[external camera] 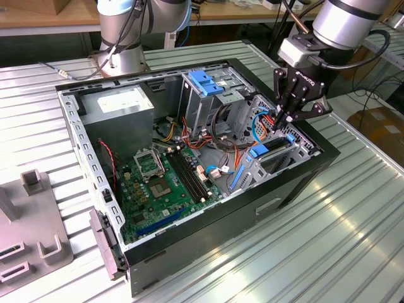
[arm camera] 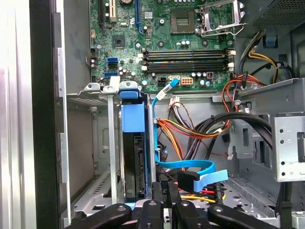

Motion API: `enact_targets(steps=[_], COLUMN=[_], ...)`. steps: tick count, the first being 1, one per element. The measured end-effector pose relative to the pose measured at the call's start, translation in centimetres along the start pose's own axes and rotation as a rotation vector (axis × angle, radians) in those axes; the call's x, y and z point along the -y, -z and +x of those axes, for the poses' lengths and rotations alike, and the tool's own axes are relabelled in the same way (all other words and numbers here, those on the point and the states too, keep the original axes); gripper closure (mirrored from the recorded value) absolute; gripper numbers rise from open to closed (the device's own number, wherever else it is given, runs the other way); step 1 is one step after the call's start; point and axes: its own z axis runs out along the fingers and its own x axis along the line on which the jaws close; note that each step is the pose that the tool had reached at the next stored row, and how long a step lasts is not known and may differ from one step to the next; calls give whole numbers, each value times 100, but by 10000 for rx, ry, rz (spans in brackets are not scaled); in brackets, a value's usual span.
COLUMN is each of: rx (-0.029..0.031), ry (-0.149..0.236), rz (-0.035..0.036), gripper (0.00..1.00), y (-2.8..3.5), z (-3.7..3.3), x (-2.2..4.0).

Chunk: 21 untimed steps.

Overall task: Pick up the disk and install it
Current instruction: 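Insert the first disk wire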

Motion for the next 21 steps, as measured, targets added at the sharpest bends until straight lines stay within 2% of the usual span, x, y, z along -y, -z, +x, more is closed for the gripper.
enact_targets(steps=[8, 13, 21], rx=[2, 10, 11], ry=[-7, -407, -443], rz=[0, -1, 0], gripper=[84, 84, 84], y=[-1, -9, -10], z=[10, 29, 32], x=[-15, -14, -14])
